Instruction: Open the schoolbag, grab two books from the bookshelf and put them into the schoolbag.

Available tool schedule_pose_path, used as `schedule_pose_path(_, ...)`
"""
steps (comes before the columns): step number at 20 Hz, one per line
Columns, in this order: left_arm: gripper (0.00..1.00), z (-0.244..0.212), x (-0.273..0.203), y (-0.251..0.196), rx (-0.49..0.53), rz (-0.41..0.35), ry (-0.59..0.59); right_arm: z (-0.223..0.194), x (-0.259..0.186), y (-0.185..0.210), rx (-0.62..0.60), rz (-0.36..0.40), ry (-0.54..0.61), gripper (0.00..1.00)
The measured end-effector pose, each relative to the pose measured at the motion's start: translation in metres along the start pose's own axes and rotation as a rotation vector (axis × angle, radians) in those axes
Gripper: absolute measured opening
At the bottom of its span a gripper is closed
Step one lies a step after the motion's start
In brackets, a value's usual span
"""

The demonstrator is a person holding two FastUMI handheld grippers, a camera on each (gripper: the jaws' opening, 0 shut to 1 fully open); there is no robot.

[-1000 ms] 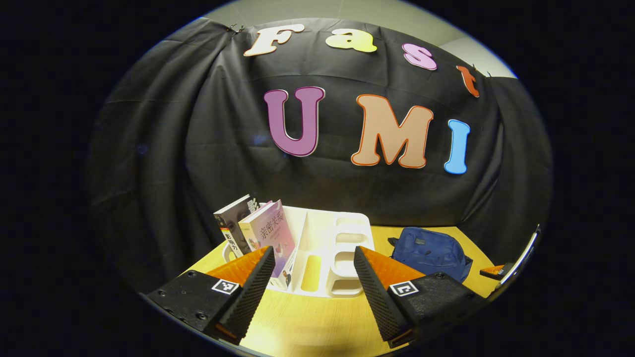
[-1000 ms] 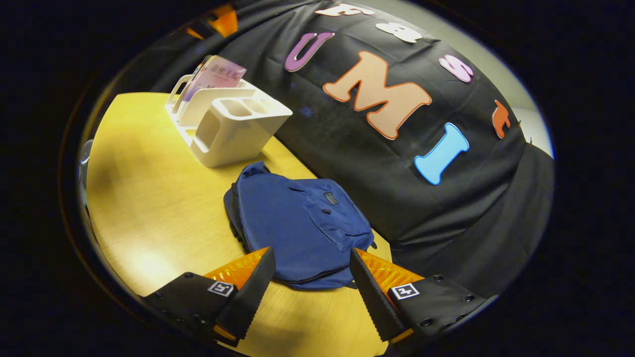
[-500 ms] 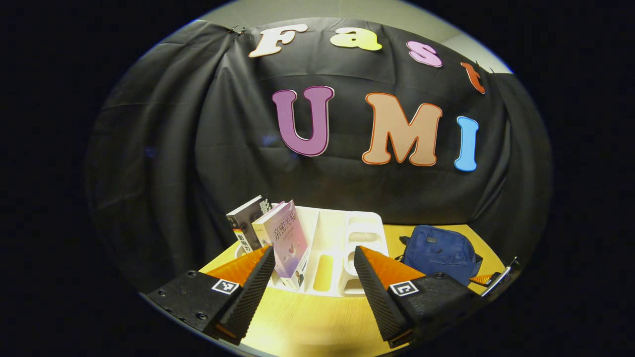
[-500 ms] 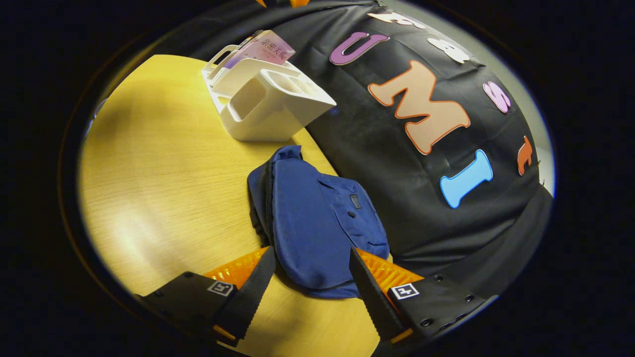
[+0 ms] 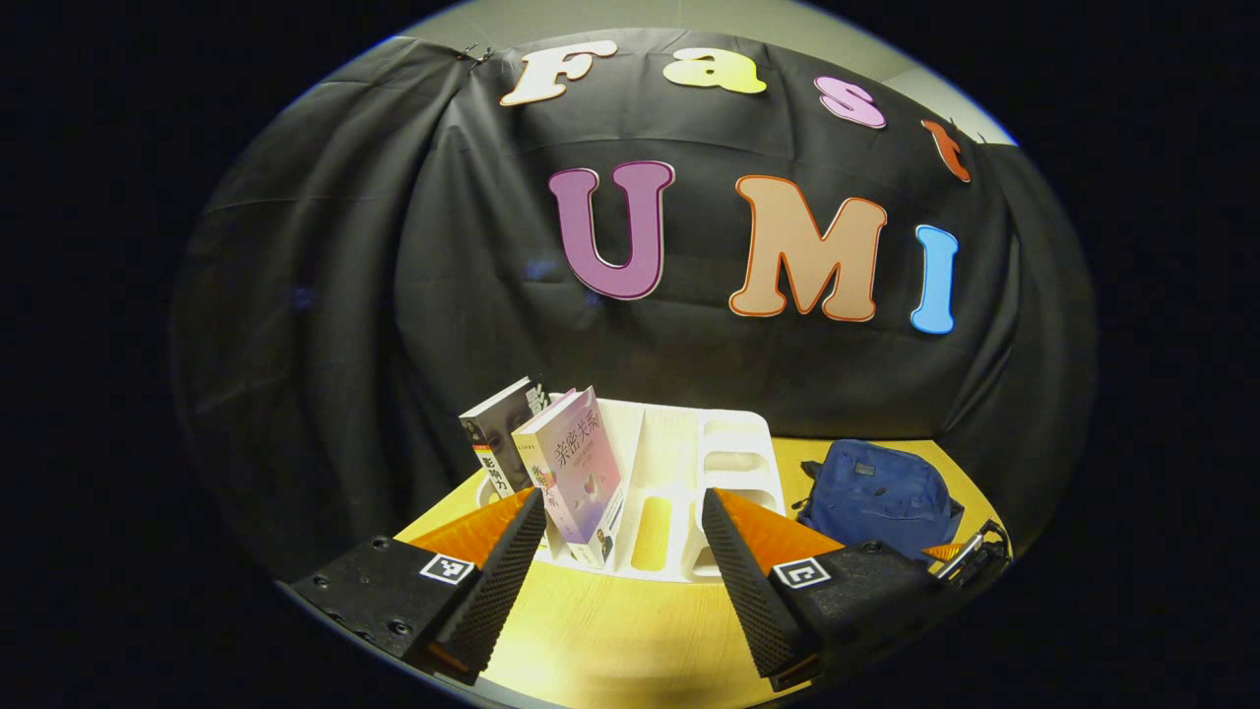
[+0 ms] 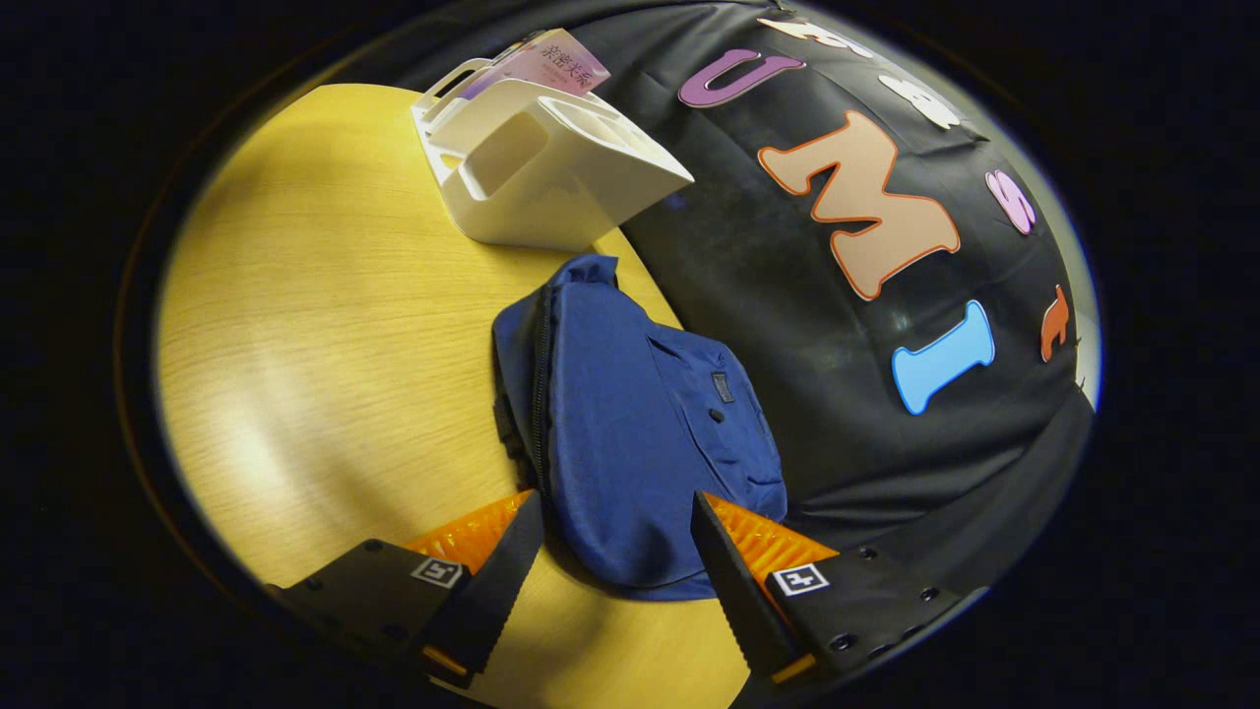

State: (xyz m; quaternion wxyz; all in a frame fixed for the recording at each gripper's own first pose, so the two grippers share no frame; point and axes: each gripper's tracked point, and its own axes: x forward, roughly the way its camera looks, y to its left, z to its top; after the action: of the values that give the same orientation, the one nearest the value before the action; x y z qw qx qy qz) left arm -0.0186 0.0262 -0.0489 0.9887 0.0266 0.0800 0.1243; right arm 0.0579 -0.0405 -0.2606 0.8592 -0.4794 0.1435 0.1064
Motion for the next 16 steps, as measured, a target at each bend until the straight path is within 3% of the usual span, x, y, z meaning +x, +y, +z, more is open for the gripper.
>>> schedule_pose_path(2,0.94,-0.001,0.000,0.001,-0.004,0.002,0.004,0.001,0.000,-0.004,0.017,-0.002,0.005,0.89)
schedule_pose_path(3,0.94,-0.001,0.000,0.002,-0.005,0.004,0.006,0.002,-0.001,-0.007,0.021,-0.006,0.004,0.97)
schedule_pose_path(6,0.94,-0.002,-0.001,0.005,-0.003,0.008,0.010,0.014,-0.008,-0.019,0.025,-0.037,-0.019,0.89)
schedule_pose_path(7,0.94,-0.001,-0.001,0.005,-0.003,0.010,0.009,0.018,-0.010,-0.025,0.027,-0.049,-0.031,1.00)
schedule_pose_path(10,0.94,-0.002,-0.001,0.006,-0.006,0.012,0.011,0.030,-0.011,-0.039,0.026,-0.088,-0.058,0.97)
schedule_pose_path(11,0.94,-0.002,-0.001,0.006,-0.007,0.011,0.010,0.032,-0.008,-0.041,0.023,-0.097,-0.065,0.89)
schedule_pose_path(13,0.89,-0.002,-0.002,0.006,-0.007,0.010,0.009,0.032,-0.001,-0.037,0.007,-0.097,-0.062,0.89)
schedule_pose_path(14,0.94,-0.001,-0.003,0.006,-0.005,0.010,0.008,0.033,0.004,-0.036,-0.005,-0.096,-0.061,0.89)
schedule_pose_path(16,0.94,0.000,-0.004,0.006,0.002,0.012,0.002,0.035,0.011,-0.034,-0.019,-0.102,-0.066,0.89)
